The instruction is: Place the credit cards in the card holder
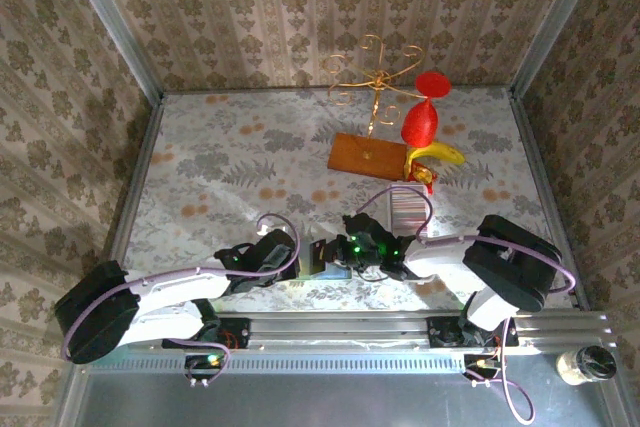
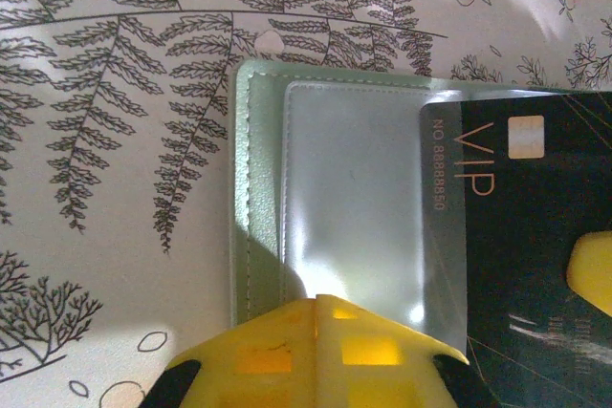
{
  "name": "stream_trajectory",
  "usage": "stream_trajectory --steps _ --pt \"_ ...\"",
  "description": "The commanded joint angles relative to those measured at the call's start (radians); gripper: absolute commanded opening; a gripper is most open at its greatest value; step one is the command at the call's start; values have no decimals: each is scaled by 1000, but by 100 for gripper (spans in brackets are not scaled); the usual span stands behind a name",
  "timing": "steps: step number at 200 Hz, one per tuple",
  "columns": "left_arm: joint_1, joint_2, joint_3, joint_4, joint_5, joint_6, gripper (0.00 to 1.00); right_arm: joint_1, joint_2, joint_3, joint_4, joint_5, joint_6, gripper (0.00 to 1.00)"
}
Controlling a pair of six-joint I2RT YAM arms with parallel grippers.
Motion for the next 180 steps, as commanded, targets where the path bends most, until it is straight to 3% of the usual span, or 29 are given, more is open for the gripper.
stream_trajectory --steps 1,35,68,117,139,180 --pt "-9 17 -19 -21 -19 -12 0 0 16 16 35 -20 24 0" --pt "-15 13 -19 -22 -24 -13 0 0 15 19 20 -5 10 1" --pt "-18 17 -19 -19 -27 -13 0 1 34 47 -22 -48 -21 14" --pt "-21 27 -15 -15 -26 -12 0 9 -7 109 -239 3 -129 37" --pt "-22 30 -15 -12 -26 -12 0 14 -12 150 -359 35 -180 35" --pt "-24 37 -31 21 -27 -12 0 17 16 167 -338 21 -188 18"
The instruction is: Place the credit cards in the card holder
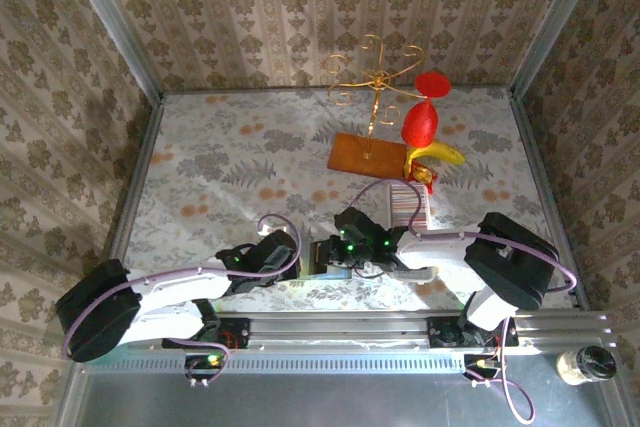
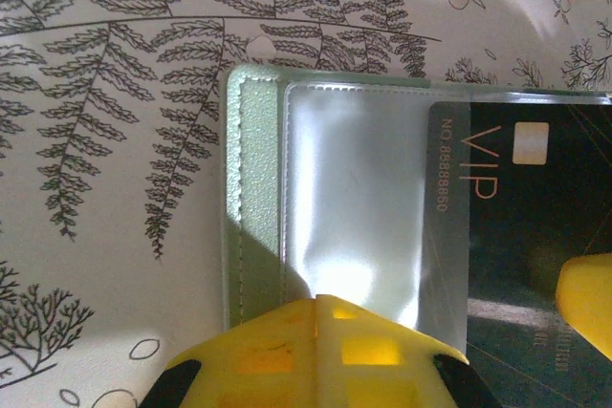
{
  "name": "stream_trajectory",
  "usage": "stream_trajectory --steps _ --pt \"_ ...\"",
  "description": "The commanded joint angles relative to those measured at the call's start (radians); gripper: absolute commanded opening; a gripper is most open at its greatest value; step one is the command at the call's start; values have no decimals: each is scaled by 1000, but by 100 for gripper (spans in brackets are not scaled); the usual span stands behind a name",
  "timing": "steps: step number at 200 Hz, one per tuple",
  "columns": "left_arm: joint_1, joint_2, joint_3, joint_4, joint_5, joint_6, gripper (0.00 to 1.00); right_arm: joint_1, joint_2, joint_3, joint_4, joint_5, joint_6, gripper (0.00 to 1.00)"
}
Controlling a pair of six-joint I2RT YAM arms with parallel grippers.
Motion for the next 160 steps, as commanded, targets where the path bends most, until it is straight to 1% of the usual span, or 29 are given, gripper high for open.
stream_trajectory --steps 1,23,59,64,79,93,109,130,143,160 --pt "-10 25 -31 2 -8 -11 0 9 6 33 -51 15 -36 18" --pt "-14 29 -34 14 -9 -10 0 14 33 57 -39 2 -39 15" --pt "-15 15 -40 8 -16 -15 0 24 59 92 -49 5 -45 15" --pt "-14 9 -41 5 -18 -14 0 25 62 96 -56 7 -48 16" --pt "-14 -15 -43 -11 -25 -14 0 25 60 103 -92 22 -59 24" --pt "-14 -45 -42 -29 -31 -12 0 25 46 105 -129 46 -72 28" --pt "-15 -84 -45 -46 -38 -11 0 25 30 104 -156 63 -85 29" --pt "-13 -128 -49 -54 -44 -8 0 25 25 119 -214 80 -109 34" --pt "-14 -147 -50 -54 -42 -5 0 25 25 121 -226 86 -118 35" --pt "-14 -167 -53 -55 -44 -4 4 25 28 121 -224 79 -119 35"
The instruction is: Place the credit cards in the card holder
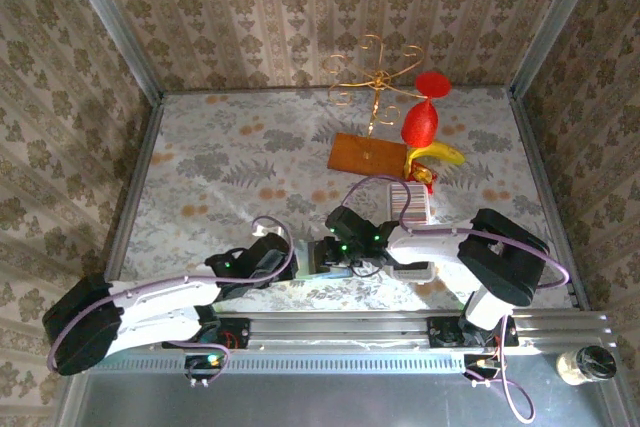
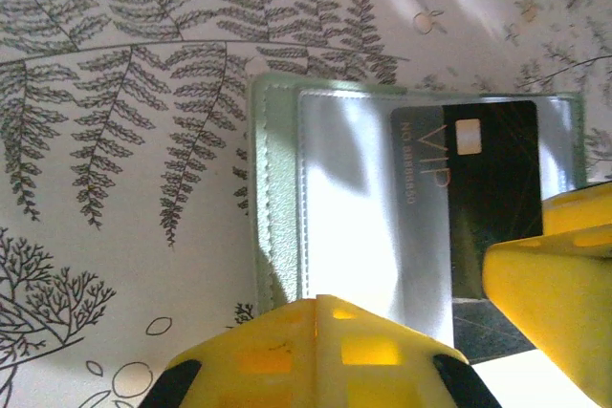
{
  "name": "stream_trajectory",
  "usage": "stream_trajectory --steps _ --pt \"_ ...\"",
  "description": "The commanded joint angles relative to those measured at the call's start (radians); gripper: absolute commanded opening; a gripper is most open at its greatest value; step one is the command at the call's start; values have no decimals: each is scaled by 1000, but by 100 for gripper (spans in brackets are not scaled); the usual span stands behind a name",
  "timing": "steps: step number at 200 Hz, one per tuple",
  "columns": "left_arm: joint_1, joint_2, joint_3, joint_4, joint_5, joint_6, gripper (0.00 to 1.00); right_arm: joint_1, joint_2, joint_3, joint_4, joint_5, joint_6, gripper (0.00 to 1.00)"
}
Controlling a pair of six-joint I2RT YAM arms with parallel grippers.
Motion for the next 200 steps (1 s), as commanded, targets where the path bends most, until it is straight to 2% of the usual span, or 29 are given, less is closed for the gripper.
stream_trajectory --steps 1,58,100,140,183,200 --pt "-8 -32 -12 -38 -22 -4 4 8 -18 20 -67 34 -28 35" --pt "-1 -9 -38 -33 -20 -16 3 12 -2 56 -118 38 -64 39" --pt "-1 36 -33 -2 -3 -15 0 27 32 93 -132 38 -73 35" --pt "-1 72 -33 29 13 -16 0 40 75 133 -133 30 -78 34" --pt "-2 72 -36 28 10 -17 0 40 30 135 -222 90 -110 38" --pt "-2 72 -39 35 10 -18 0 40 20 123 -211 90 -106 34"
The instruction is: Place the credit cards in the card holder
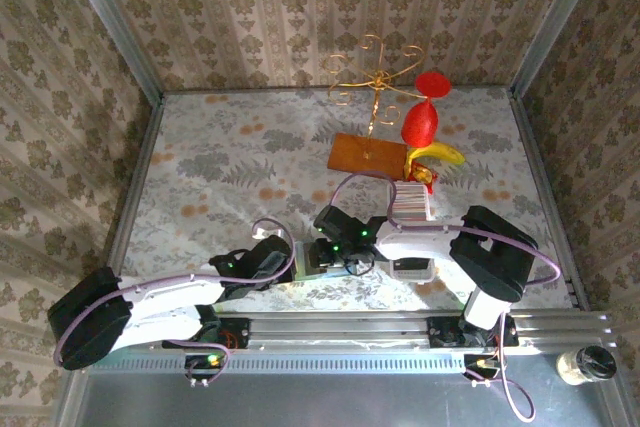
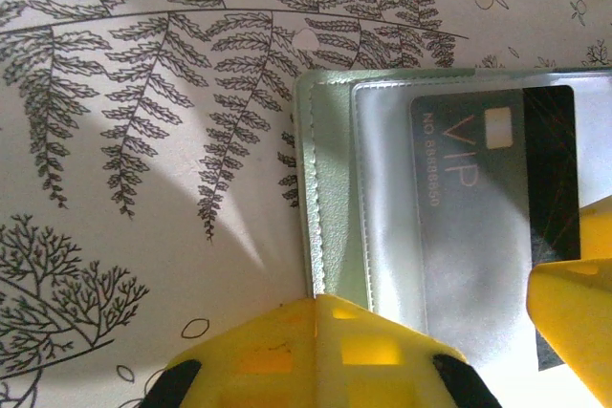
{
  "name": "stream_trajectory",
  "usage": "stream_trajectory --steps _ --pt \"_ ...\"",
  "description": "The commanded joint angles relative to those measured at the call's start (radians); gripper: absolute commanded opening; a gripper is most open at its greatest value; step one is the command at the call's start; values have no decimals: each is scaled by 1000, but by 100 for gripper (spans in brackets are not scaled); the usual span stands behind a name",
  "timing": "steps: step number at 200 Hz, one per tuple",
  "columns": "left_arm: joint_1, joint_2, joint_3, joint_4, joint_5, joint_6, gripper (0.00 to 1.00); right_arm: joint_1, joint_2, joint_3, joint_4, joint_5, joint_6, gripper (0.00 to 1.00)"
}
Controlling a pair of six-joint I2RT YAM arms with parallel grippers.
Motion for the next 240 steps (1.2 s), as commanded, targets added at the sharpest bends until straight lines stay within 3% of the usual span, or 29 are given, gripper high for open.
stream_trajectory --steps 1,53,94,155,240 --pt "-4 9 -18 7 17 -13 0 7 -33 2 -48 45 -18 34" --pt "-2 17 -15 13 24 -9 0 28 43 36 1 -2 2 26" --pt "-3 12 -19 13 21 -10 0 38 29 50 -10 12 -2 32" --pt "-1 14 -38 33 11 -16 0 39 -118 2 -119 140 -21 37" --pt "-1 8 -33 9 1 -24 0 41 -399 -178 -151 312 50 33"
